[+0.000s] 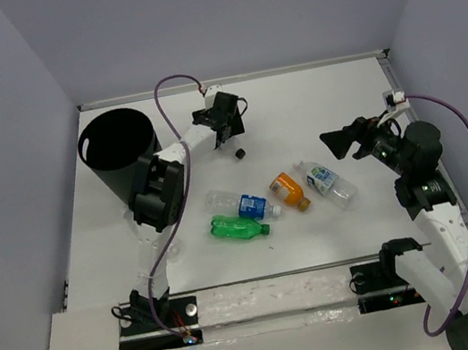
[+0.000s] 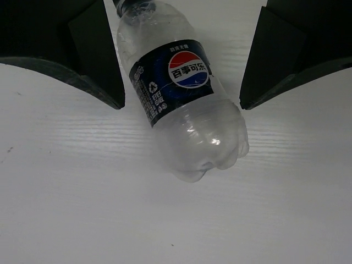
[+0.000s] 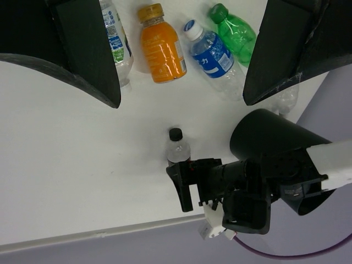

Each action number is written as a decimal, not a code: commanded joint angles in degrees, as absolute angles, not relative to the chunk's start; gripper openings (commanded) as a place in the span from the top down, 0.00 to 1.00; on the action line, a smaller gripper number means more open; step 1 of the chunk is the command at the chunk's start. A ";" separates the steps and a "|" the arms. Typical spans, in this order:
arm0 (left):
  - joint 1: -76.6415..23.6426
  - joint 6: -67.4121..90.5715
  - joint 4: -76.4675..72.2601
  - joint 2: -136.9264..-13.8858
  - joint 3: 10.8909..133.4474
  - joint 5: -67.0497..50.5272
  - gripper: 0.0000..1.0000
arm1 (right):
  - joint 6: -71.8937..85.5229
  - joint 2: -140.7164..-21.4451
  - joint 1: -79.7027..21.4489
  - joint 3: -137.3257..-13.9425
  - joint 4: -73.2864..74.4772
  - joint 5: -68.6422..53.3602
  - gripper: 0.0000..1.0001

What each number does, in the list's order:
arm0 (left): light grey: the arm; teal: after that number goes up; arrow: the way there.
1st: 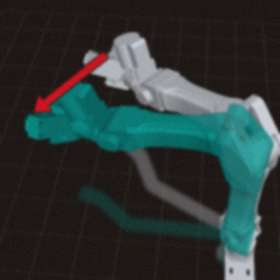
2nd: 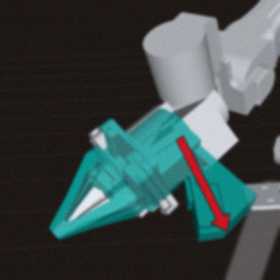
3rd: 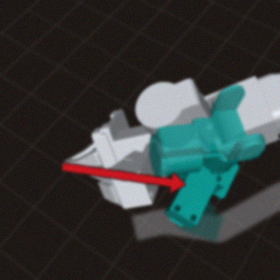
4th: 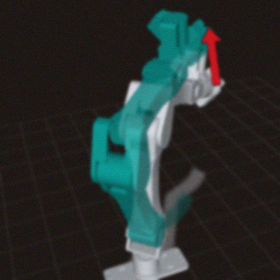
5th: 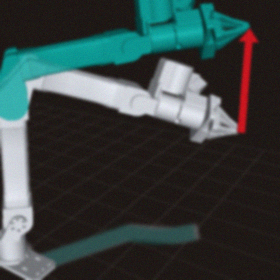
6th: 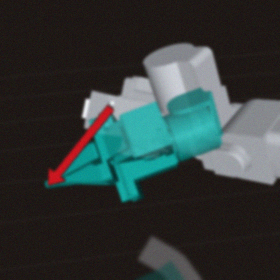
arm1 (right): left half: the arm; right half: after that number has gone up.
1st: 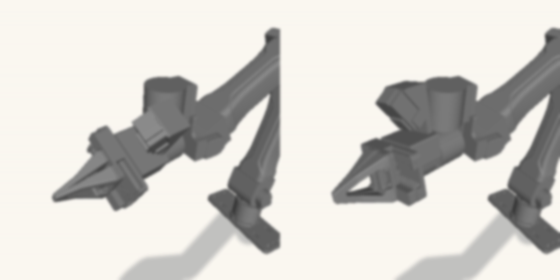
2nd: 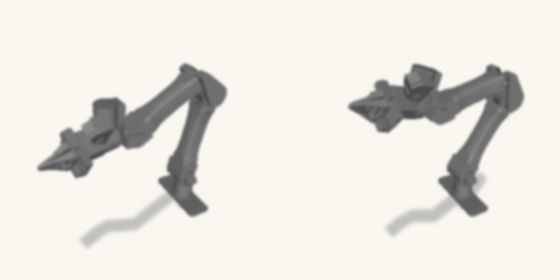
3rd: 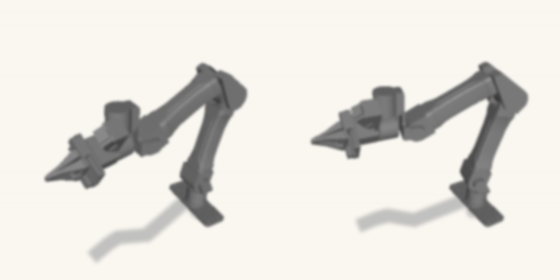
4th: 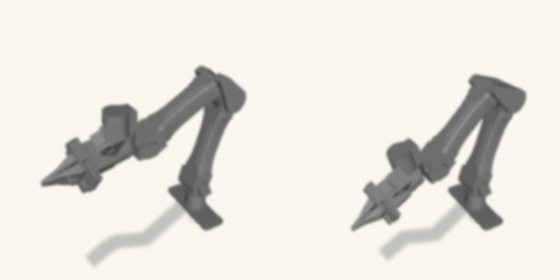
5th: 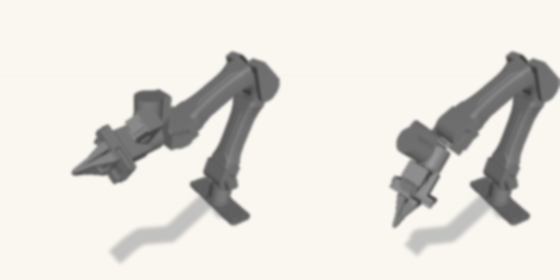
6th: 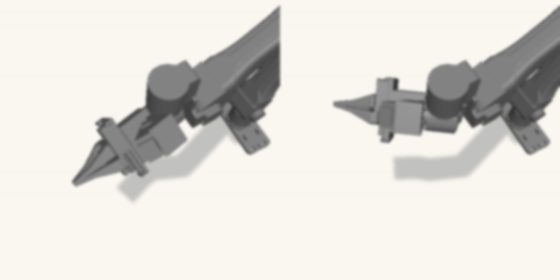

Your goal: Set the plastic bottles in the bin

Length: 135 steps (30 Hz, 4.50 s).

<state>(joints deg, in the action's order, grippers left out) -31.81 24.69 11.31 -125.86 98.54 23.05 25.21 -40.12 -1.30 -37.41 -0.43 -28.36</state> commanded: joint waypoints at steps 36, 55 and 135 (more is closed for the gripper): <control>-19.26 10.82 -3.25 -75.42 86.50 31.80 0.52 | 24.43 -46.58 -9.05 -38.32 -6.06 -38.76 0.08; -8.53 7.10 -18.39 -75.15 68.46 40.53 0.01 | 14.42 -61.32 -42.70 -52.98 4.13 -19.09 0.01; -13.44 21.97 21.88 -25.49 72.33 1.93 0.01 | -4.39 -134.54 -61.70 -136.71 -40.94 7.83 0.73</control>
<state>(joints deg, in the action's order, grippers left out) -12.58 24.03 21.91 -25.58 71.59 -1.02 0.86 -129.97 -61.17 -125.27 -31.07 10.66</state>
